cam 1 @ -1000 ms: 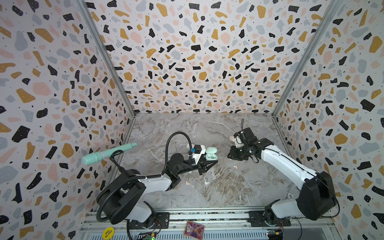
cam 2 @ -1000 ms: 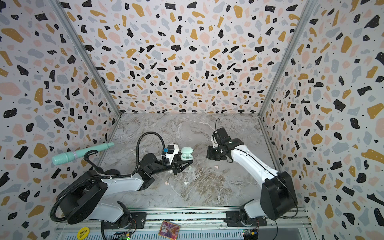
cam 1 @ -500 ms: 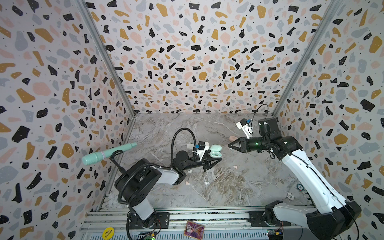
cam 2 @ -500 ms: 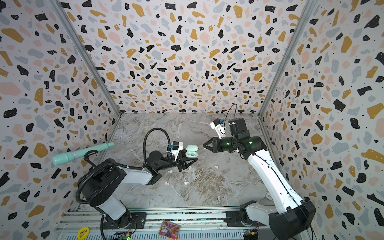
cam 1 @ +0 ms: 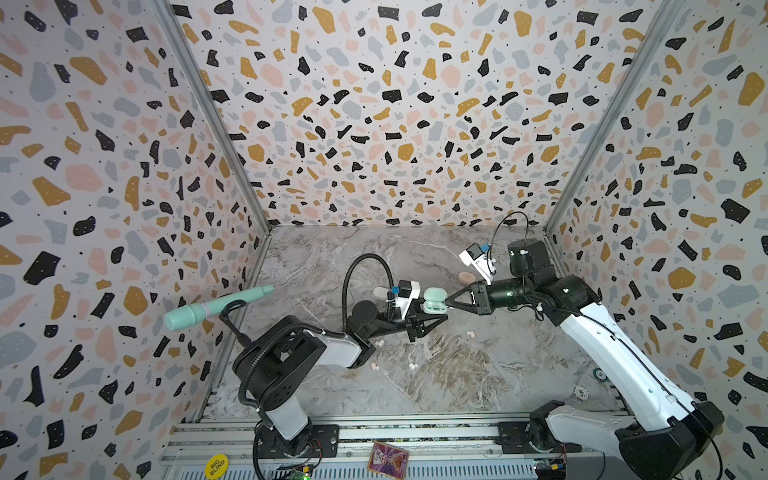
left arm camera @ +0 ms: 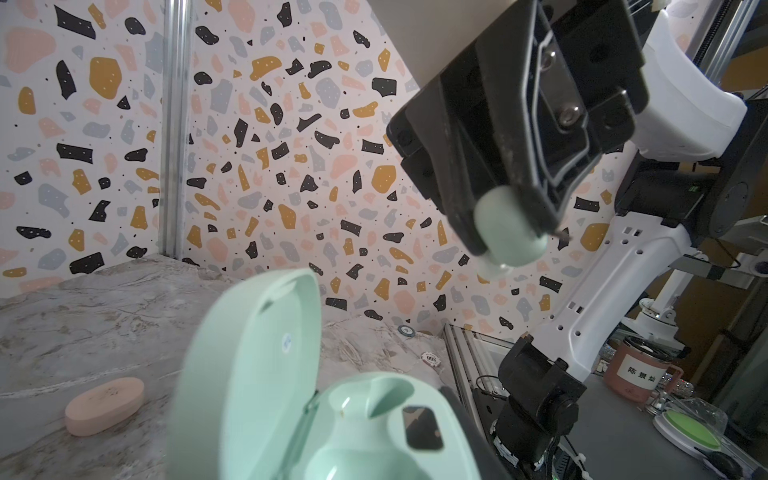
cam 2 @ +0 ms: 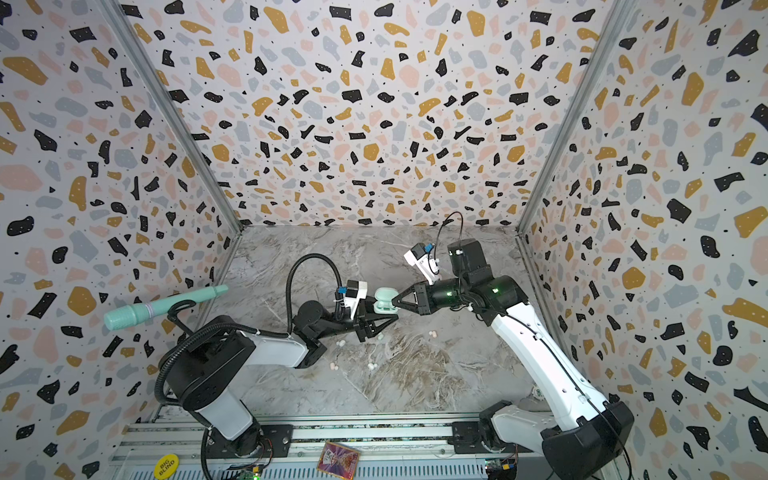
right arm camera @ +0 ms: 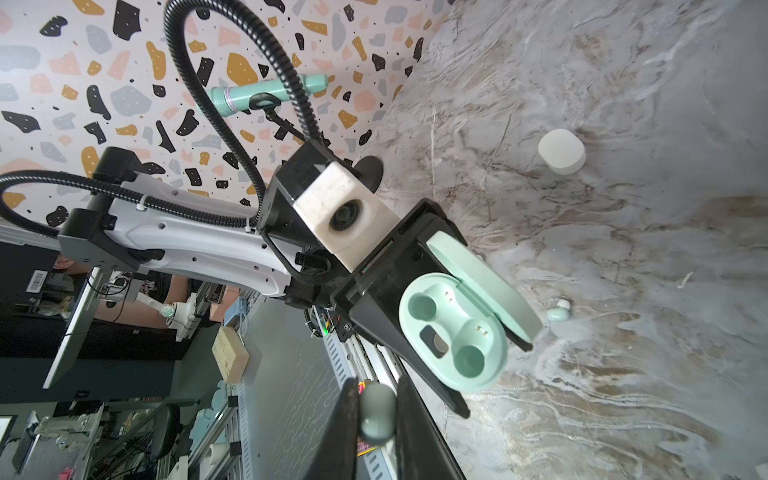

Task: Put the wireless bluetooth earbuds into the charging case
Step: 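Carry the earbud with the right gripper over the case in the left gripper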

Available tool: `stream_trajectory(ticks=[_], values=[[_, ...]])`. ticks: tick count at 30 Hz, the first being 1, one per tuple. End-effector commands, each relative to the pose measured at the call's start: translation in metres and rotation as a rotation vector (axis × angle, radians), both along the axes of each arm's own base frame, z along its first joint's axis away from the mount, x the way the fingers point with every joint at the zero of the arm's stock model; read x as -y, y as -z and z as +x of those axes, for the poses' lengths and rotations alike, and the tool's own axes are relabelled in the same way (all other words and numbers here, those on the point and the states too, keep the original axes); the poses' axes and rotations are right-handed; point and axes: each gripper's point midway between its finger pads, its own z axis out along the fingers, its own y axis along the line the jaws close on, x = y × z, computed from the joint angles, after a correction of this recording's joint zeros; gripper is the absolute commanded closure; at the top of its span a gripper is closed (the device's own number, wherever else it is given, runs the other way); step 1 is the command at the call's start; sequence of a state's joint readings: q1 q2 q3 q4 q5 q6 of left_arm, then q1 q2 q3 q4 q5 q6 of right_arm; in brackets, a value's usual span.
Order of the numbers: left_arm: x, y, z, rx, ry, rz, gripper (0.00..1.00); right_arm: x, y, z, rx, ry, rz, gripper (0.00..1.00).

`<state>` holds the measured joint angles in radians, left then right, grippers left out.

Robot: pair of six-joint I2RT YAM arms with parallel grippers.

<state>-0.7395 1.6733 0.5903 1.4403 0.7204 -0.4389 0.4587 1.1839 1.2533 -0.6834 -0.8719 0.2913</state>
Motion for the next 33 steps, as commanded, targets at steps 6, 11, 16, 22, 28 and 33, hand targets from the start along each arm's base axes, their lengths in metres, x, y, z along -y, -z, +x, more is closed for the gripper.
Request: stream_trajectory(ticks=[6,11,16,22,28,33], values=[[-0.005,-0.052,-0.022,0.183,0.02,-0.115,0.78,-0.012,0.002,-0.002,0.021,-0.034,0.027,0.92],[-0.005,-0.054,-0.025,0.195,0.021,-0.109,0.78,-0.014,0.004,0.002,0.023,-0.029,0.024,0.92],[-0.005,-0.055,-0.026,0.198,0.02,-0.11,0.78,-0.017,0.005,0.002,0.02,-0.035,0.026,0.92],[-0.006,-0.058,-0.027,0.207,0.015,-0.113,0.78,-0.016,0.014,0.0,0.001,-0.037,0.004,0.92],[-0.006,-0.056,-0.026,0.203,0.011,-0.107,0.78,-0.014,0.012,0.001,0.01,-0.022,-0.015,0.83],[-0.006,-0.056,-0.026,0.202,0.01,-0.106,0.78,-0.014,0.005,0.004,0.022,-0.016,-0.017,0.76]])
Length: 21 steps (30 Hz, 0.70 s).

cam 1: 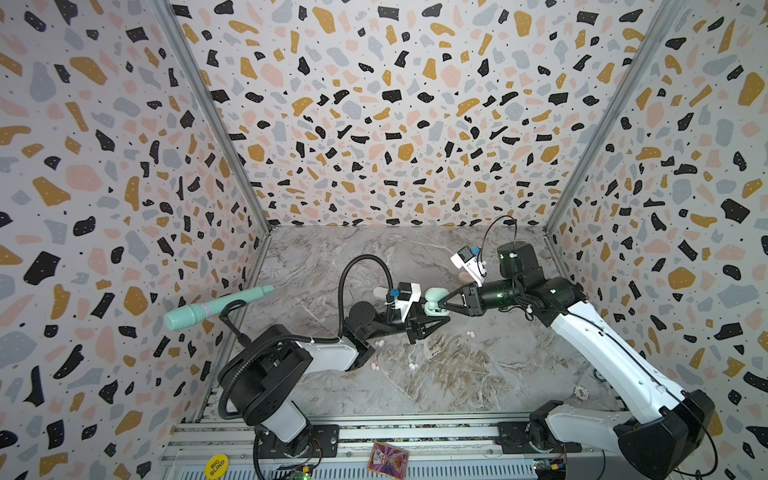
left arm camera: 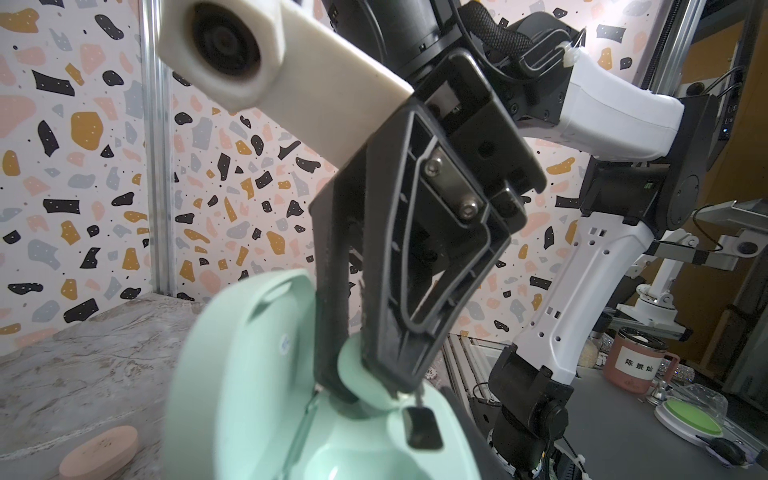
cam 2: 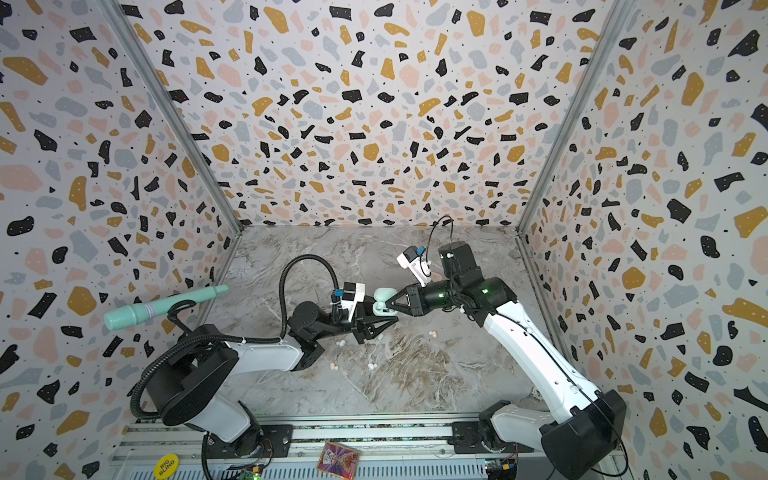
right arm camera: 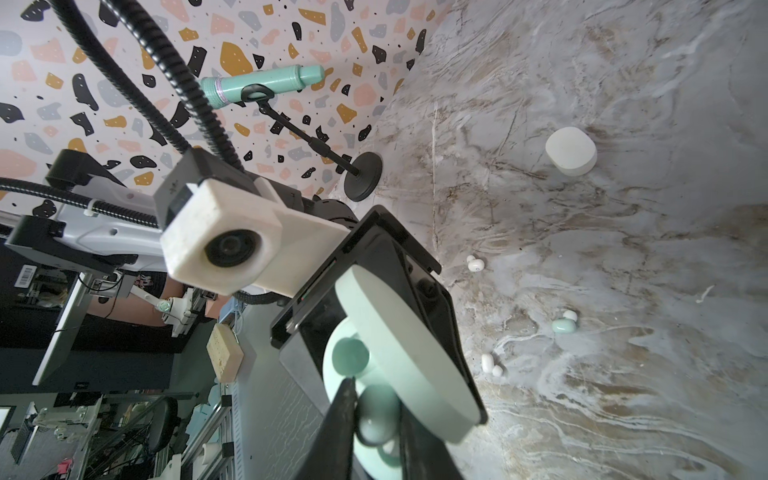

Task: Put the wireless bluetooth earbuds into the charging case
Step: 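Carry the earbud with the right gripper over the case in the left gripper, then lower the earbud into the case slot and open the right gripper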

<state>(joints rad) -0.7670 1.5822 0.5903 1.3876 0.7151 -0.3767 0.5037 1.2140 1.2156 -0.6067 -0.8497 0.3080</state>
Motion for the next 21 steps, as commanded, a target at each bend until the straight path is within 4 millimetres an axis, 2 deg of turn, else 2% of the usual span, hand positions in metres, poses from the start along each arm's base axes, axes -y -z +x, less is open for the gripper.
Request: stream_trajectory(ticks=[1,8,16,21], values=[[-0.006,-0.031,-0.01,0.114,0.003,-0.084,0.78,0.0,-0.011,0.001,0.026,0.006,-0.009,0.76],[-0.005,-0.029,-0.01,0.108,0.003,-0.079,0.78,0.0,-0.019,0.004,0.045,0.011,-0.012,0.69],[-0.006,-0.03,-0.009,0.103,0.001,-0.08,0.78,-0.003,-0.024,0.004,0.063,0.008,-0.02,0.55],[-0.006,-0.027,-0.009,0.097,-0.003,-0.073,0.79,-0.004,-0.028,0.002,0.07,0.0,-0.021,0.5]])
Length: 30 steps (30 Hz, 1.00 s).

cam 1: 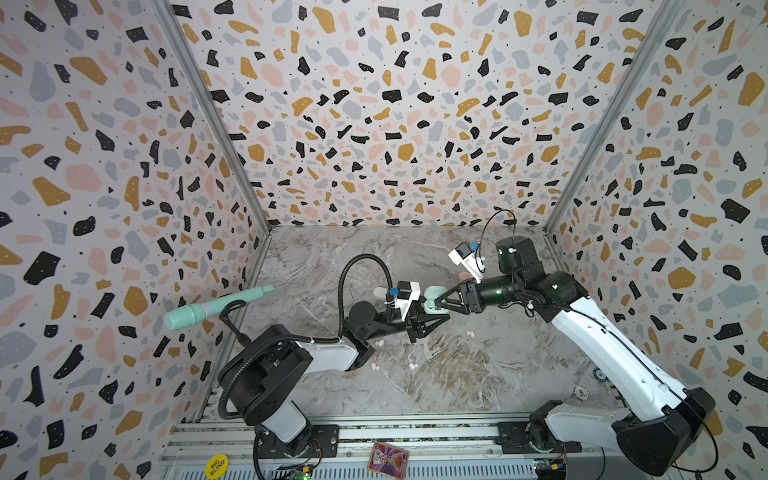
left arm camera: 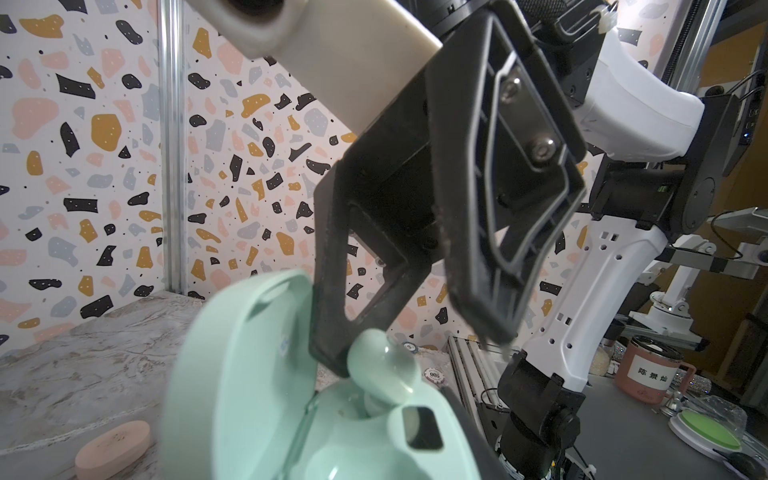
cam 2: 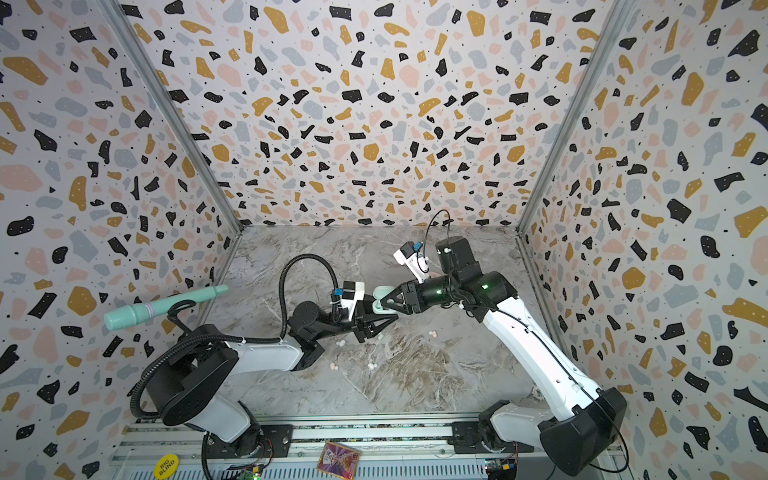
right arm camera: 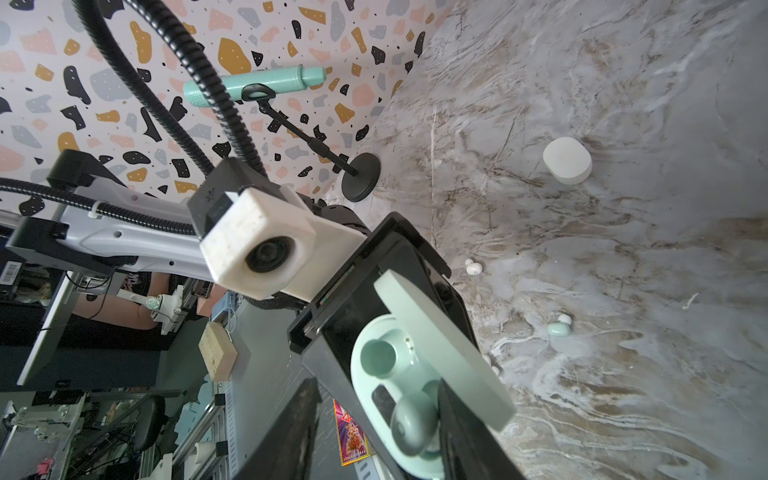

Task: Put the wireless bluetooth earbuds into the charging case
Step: 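Lower the earbud into the case slot and open the right gripper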

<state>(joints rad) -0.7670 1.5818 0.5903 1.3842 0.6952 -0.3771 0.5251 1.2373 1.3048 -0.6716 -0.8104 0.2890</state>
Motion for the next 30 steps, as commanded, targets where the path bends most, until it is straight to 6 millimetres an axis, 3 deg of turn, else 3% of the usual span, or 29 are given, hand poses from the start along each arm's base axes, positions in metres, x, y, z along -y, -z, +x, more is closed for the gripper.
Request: stream_trajectory(ticks=[1,15,21,30], values=[[-0.005,-0.027,-0.012,0.103,0.016,-0.07,0.79,-0.001,-0.013,0.0,0.04,-0.005,0.003,0.5],[-0.005,-0.028,-0.01,0.102,0.008,-0.065,0.78,-0.004,-0.01,0.0,0.054,0.001,-0.036,0.48],[-0.005,-0.028,-0.01,0.102,0.005,-0.063,0.79,0.0,-0.018,0.005,0.084,0.028,-0.057,0.41],[-0.014,-0.022,-0.004,0.096,-0.051,-0.032,0.79,-0.002,-0.034,-0.018,0.084,-0.024,-0.011,0.36]])
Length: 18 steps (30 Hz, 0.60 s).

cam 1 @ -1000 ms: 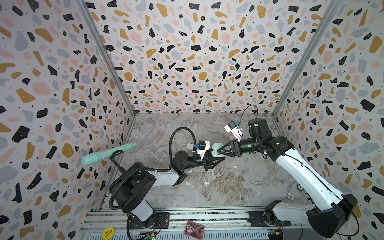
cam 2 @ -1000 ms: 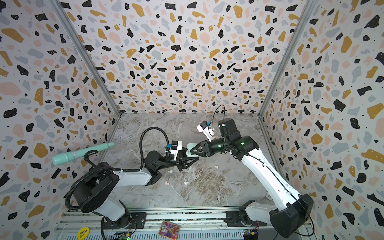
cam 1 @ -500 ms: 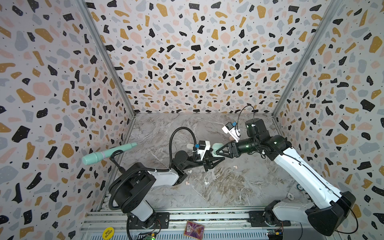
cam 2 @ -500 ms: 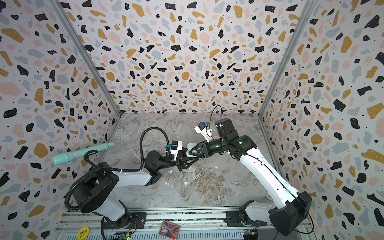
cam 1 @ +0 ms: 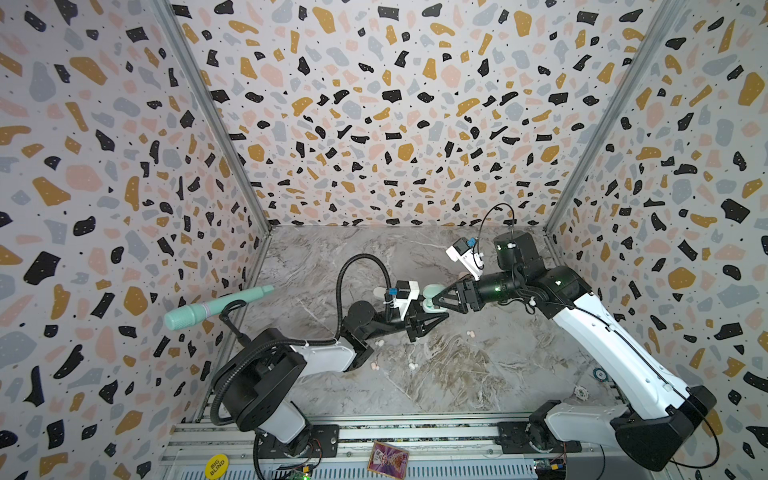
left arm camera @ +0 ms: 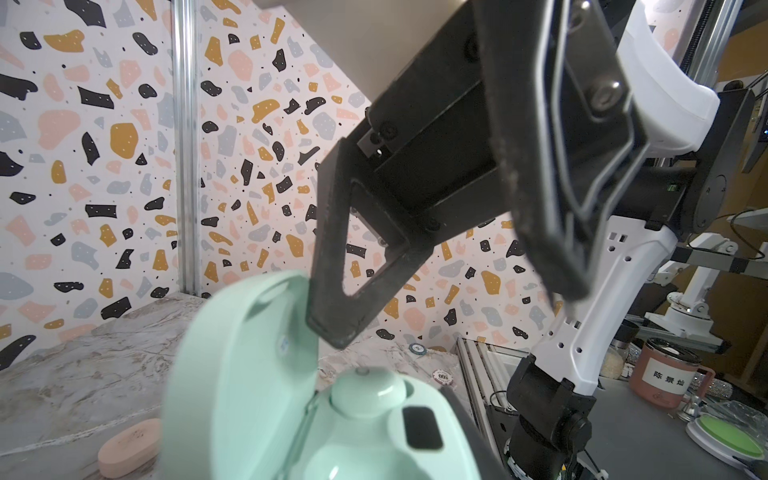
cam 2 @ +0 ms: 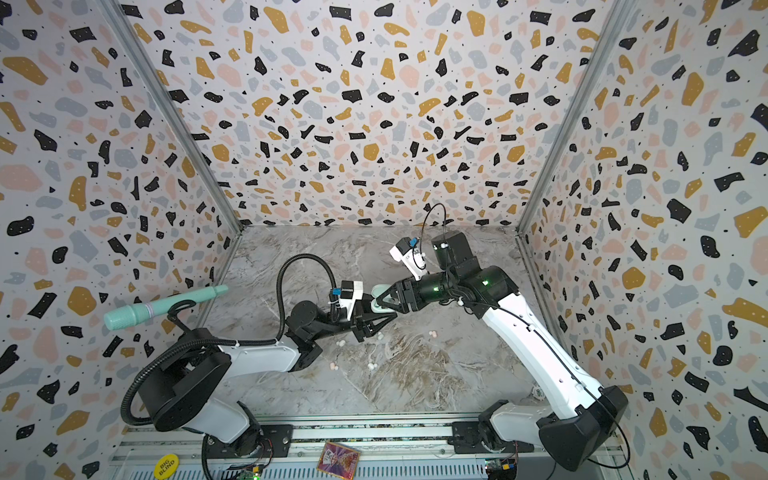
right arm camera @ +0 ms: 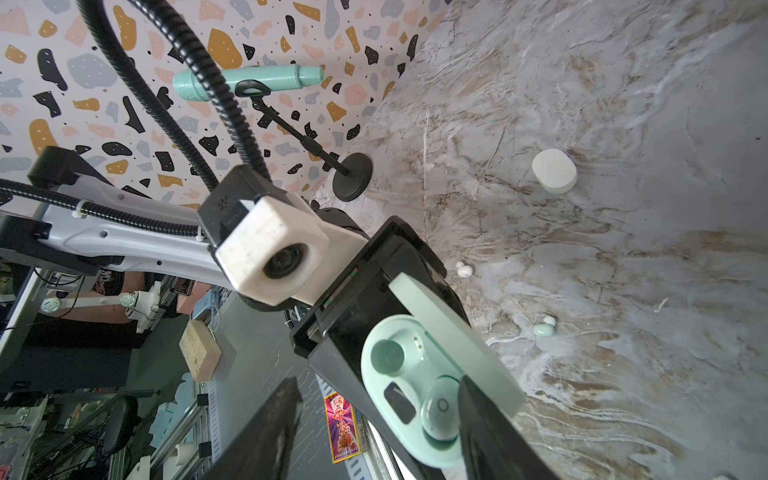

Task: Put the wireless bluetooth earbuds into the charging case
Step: 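Lower the earbud into the case slot and open the right gripper, then withdraw the right gripper and move it over another mint-green earbud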

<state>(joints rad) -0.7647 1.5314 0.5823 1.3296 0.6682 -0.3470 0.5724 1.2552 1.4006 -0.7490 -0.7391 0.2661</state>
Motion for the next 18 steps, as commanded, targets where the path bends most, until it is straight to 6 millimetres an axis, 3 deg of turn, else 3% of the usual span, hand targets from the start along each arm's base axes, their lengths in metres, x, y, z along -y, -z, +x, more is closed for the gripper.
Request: stream_trajectory(ticks=[1,6,11,14,18], values=[[-0.012,-0.015,-0.004,0.078,-0.031,-0.036,0.79,0.003,-0.021,-0.017,0.037,-0.027,0.036,0.36],[-0.034,-0.007,0.006,0.05,-0.108,-0.029,0.8,0.008,-0.022,-0.032,0.025,-0.041,0.039,0.33],[-0.063,-0.002,0.018,0.03,-0.197,-0.024,0.8,0.014,0.0,-0.037,-0.003,-0.016,0.014,0.31],[-0.074,-0.001,0.022,0.028,-0.233,-0.002,0.8,0.019,0.025,-0.028,-0.025,0.052,-0.031,0.31],[-0.087,-0.005,0.021,0.036,-0.282,0.005,0.81,0.027,0.08,-0.004,-0.075,0.196,-0.136,0.31]])
